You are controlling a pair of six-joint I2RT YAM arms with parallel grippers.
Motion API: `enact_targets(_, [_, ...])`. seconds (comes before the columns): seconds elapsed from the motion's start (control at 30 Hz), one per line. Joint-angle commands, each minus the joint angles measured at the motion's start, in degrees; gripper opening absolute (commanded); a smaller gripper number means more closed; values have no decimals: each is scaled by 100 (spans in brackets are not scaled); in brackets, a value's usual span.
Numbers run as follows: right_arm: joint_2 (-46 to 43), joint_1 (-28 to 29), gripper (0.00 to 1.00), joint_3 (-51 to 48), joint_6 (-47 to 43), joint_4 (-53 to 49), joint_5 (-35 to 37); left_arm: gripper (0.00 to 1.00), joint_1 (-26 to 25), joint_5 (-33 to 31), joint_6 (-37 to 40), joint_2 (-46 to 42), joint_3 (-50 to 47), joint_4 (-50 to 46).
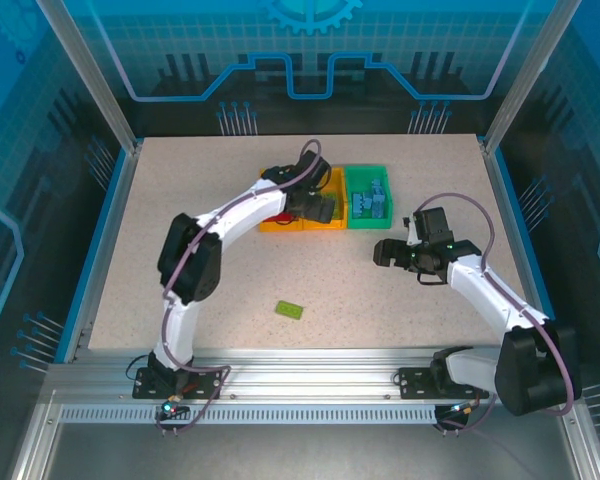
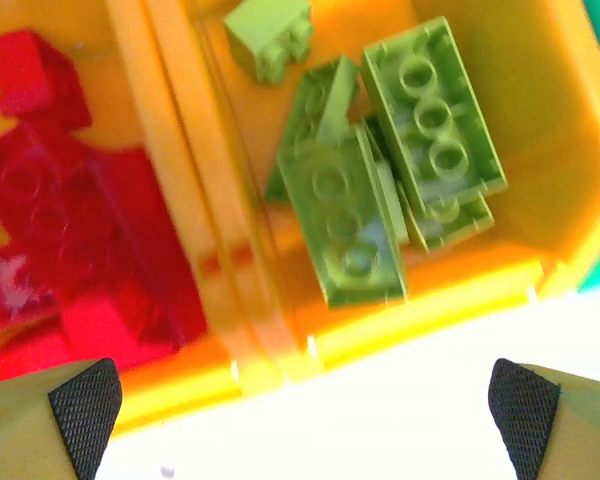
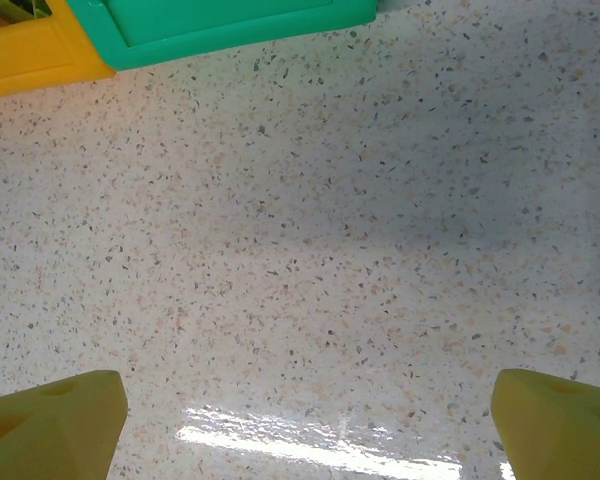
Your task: Sort the legos into containers by color
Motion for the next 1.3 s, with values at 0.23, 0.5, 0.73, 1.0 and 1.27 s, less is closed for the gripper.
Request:
enact_targets(0.23, [-115,-41,95,-183,29,111,-174,99,-994,-188,-1204,-2341,-3110,254])
enact_targets(0.5, [-83,-37,95,-189,60,113,-201,99,-1801,-123,-1865,-2522,-4002,53])
enact_targets(0.73, [-175,-37,95,-249,72,61,-137,99,-2161,3,-2219,-2349,-4202,119])
enact_targets(1.0, [-173,-37,95,-199,51,35,-90,98,-2265,50,-2236,-1985,-4253,226])
enact_targets(1.27, [-201,-45,96,-196,-1,-43,12,86,-2265,38,-2248,-1549,-4172,313])
